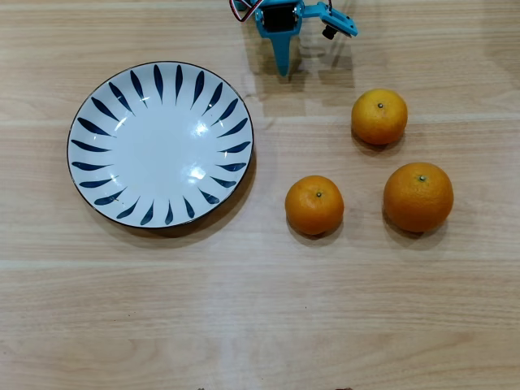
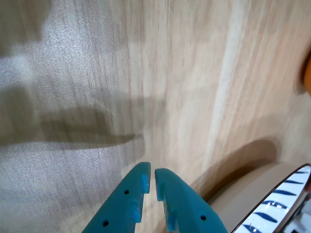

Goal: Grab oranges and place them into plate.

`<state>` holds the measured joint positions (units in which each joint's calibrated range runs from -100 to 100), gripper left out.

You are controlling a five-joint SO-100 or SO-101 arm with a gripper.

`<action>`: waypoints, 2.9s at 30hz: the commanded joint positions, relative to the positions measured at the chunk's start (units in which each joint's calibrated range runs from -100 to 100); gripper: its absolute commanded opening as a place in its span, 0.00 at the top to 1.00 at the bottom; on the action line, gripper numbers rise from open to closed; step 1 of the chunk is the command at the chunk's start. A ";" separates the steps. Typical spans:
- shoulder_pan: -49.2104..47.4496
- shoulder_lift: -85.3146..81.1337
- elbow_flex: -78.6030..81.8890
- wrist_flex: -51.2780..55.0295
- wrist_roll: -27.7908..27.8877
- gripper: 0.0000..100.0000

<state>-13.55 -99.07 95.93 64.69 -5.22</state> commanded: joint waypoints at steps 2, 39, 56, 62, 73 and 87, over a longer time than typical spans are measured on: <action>-0.16 -0.51 -0.54 0.16 -0.12 0.98; -5.89 46.83 -59.30 13.23 -3.57 0.98; -23.14 87.32 -91.63 21.30 -6.96 0.98; -23.95 90.11 -92.44 20.27 -10.94 0.98; -26.53 90.62 -92.26 20.27 -11.20 0.68; -26.37 100.93 -99.14 28.35 -21.86 0.52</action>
<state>-40.23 -1.82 3.41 90.09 -22.69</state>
